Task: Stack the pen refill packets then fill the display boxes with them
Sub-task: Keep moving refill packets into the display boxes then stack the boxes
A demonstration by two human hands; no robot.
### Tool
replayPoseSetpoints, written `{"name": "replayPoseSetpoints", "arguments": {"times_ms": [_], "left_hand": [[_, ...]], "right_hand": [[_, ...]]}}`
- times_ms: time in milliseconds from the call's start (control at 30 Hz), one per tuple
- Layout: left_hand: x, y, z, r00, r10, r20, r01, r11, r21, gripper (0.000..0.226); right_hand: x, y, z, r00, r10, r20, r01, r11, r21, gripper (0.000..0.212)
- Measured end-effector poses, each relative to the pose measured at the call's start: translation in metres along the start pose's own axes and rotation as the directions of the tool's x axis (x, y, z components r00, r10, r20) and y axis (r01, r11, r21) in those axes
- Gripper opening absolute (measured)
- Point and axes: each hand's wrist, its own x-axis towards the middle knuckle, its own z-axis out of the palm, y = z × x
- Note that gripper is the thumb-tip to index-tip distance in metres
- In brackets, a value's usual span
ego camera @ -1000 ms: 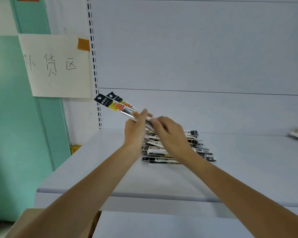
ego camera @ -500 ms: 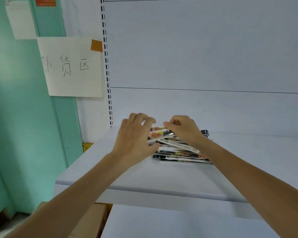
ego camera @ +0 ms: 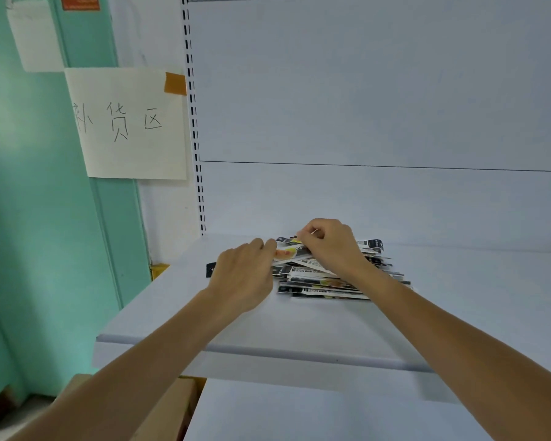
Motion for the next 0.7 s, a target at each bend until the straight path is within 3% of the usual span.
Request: {"name": "replayPoseSetpoints", "arguments": {"times_ms": [133, 200, 300, 500, 700], "left_hand": [[0.007, 0.019, 0.003, 0.993, 0.116, -0.009, -0.116, 0.980, -0.164, 0.040], [0.014, 0.031, 0.008, 0.980, 0.195, -0.032, -0.198, 0.959, -0.201, 0.040], [0.028, 0.052, 0.016, 0.969, 0.242, -0.058, -0.248, 0.939, -0.236, 0.035], [0.060, 0.122, 0.011, 0.956, 0.291, -0.040, -0.280, 0.861, -0.424, 0.032], [0.085, 0.224, -0.002, 0.946, 0.325, -0.011, -0.276, 0.786, -0.553, 0.040]], "right_hand": [[-0.007, 0.017, -0.023, 0.998, 0.052, -0.028, -0.053, 0.998, -0.038, 0.031], [-0.014, 0.027, -0.039, 0.993, 0.094, -0.066, -0.095, 0.995, -0.020, 0.041], [-0.024, 0.045, -0.081, 0.961, 0.234, -0.146, -0.232, 0.972, 0.031, 0.038], [-0.061, 0.110, -0.195, 0.864, 0.385, -0.325, -0.465, 0.858, -0.218, 0.049], [-0.122, 0.155, -0.296, 0.774, 0.440, -0.456, -0.604, 0.730, -0.320, 0.044]]}}
